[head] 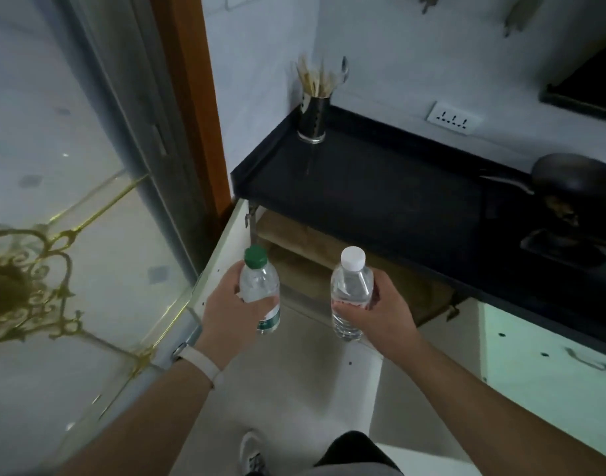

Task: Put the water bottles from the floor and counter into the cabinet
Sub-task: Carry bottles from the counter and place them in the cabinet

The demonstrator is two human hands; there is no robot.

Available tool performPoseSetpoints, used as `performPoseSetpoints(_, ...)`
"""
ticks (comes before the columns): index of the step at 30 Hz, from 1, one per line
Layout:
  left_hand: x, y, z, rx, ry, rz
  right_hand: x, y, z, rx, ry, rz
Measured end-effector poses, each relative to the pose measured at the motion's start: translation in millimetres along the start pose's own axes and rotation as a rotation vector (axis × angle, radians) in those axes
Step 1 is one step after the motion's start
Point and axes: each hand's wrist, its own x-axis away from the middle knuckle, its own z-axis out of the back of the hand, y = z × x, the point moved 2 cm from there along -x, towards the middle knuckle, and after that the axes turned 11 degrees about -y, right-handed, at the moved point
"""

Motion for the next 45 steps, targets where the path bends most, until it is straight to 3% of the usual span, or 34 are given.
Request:
performPoseSetpoints(13,-82.9,-9.1,-39.4,-0.086,-0.163,-0.018,-34.3,38.2,22.5,-0.136,0.184,-0.188)
performPoseSetpoints(24,-173.5,-84.3,-117.1,-0.094,-0.241,0.028,-128.6,154.8,23.8,-0.180,0.162,-0.264)
performPoseSetpoints(37,-300.0,-269.9,-212.7,-0.059,-0.278,-0.052,-273.6,338.3,-3.9,-0.176,0.256,-0.056)
performPoseSetpoints(45,-349.8,-280.5,-246.0,0.039,-0.272,-0.193,-317.8,382.1,7.3,-0.183,0.346,0.116)
